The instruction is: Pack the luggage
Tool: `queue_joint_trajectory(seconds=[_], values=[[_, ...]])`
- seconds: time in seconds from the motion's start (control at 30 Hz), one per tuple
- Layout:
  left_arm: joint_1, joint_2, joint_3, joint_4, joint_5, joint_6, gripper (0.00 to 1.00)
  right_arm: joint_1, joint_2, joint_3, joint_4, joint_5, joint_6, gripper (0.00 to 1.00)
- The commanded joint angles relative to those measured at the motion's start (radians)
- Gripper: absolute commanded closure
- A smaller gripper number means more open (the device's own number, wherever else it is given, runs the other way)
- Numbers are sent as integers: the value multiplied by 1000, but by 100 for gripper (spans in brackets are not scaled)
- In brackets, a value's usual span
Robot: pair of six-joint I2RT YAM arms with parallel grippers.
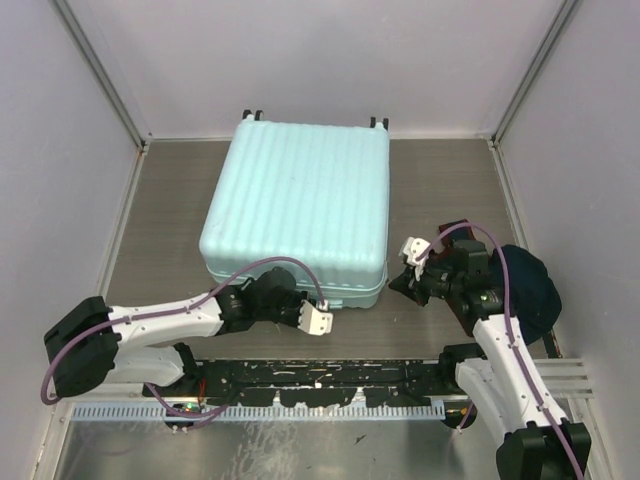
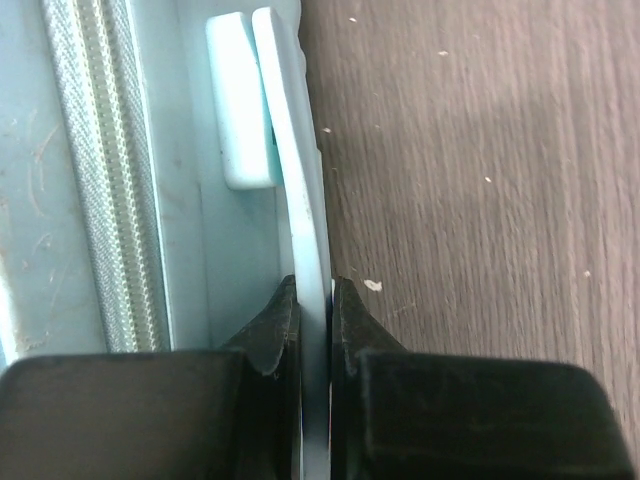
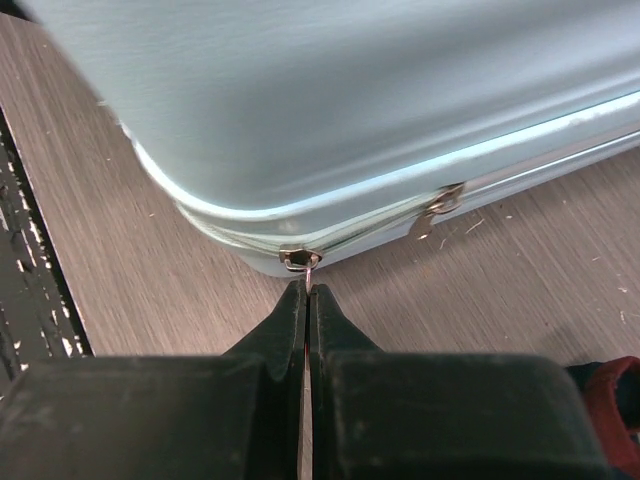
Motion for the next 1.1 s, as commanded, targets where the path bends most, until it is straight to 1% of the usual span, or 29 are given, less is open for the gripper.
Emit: queue_joint_trajectory(seconds=[0.0, 0.07, 0.23, 0.3, 0.4, 0.47, 0.53, 0.6, 0.7, 0.77, 0.83, 0.87, 0.93, 0.97, 1.0, 1.03, 1.07], values=[[7, -35, -76, -346, 20, 270, 100, -55, 52, 92, 45, 76, -29, 99], [7, -33, -69, -350, 24, 280, 100, -59, 106, 111, 129, 78, 36, 99], [9, -1, -31, -342, 12, 278, 100, -59, 268, 161, 393, 127, 280, 99], [14, 6, -7, -329, 1, 255, 100, -59, 309, 183, 426, 133, 339, 99], [20, 8, 67, -328, -7, 184, 99, -59, 295, 166, 435, 99, 337, 99], [17, -1, 121, -327, -28, 146, 89, -59, 270, 147, 426, 87, 311, 99], [2, -15, 179, -320, -63, 103, 83, -59, 255, 141, 391, 78, 281, 99], [-13, -34, 248, -342, -66, 68, 65, -59, 244, 140, 359, 63, 250, 98], [-58, -67, 333, -380, -73, 56, 42, -60, 232, 142, 334, 50, 232, 91], [-83, -88, 386, -408, -57, 54, 29, -60, 224, 145, 319, 44, 224, 85], [-97, -103, 442, -451, -28, 48, 20, -59, 221, 155, 300, 41, 214, 74], [-99, -108, 481, -475, -14, 37, 17, -59, 219, 164, 288, 42, 208, 68], [-99, -110, 550, -521, -5, 13, 13, -59, 209, 180, 265, 51, 203, 53], [-100, -109, 581, -541, -17, 0, 13, -61, 200, 188, 256, 66, 210, 42], [-99, -106, 609, -545, -52, -16, 13, -62, 188, 196, 255, 87, 226, 32], [-95, -101, 634, -544, -90, -25, 13, -64, 175, 201, 257, 99, 240, 19], [-80, -96, 659, -546, -118, -30, 13, -65, 165, 208, 259, 109, 247, 12]])
